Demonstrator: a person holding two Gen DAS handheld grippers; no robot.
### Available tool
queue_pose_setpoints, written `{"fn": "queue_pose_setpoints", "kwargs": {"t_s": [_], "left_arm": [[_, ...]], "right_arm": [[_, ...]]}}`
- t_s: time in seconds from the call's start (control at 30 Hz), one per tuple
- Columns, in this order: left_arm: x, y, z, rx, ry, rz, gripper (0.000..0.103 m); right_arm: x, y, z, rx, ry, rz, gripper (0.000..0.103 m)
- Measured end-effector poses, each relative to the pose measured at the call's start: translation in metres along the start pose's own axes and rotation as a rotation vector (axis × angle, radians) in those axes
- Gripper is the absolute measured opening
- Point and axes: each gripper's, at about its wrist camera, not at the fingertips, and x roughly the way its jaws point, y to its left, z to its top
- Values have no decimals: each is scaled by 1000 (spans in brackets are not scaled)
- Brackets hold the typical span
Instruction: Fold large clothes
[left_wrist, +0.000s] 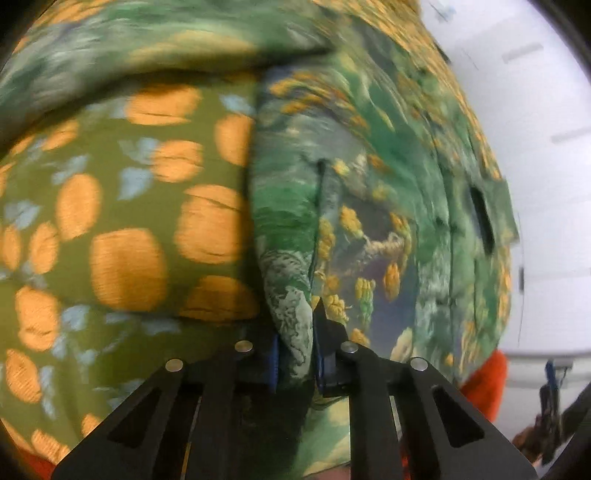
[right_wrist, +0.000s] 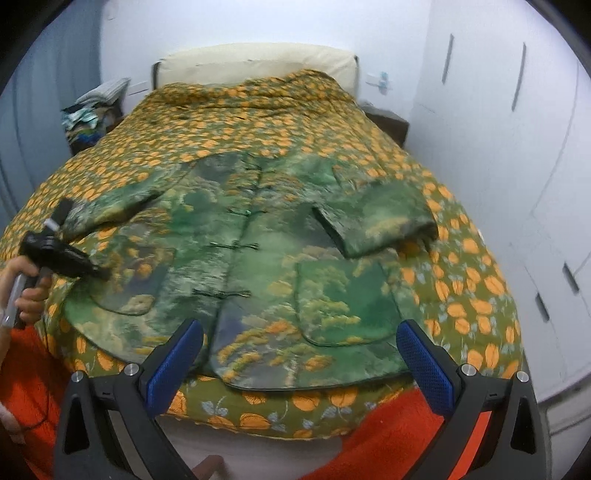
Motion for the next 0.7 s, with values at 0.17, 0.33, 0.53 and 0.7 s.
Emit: {"fn": "queue_pose_setpoints", "kwargs": {"t_s": [0.17, 0.33, 0.53, 0.7], "left_arm": [[-17, 39, -4, -157, -72, 10, 13], [-21, 37, -39, -163, -78, 55, 13], [-14, 37, -57, -261, -79, 18, 14], [-15, 3, -51, -171, -104, 114, 14]], "right_arm": [[0, 5, 4, -30, -22, 28, 103], [10, 6, 6, -44, -31, 31, 103], [44, -12, 11, -2, 13, 4, 103], [77, -40, 24, 46, 44, 68, 103]]}}
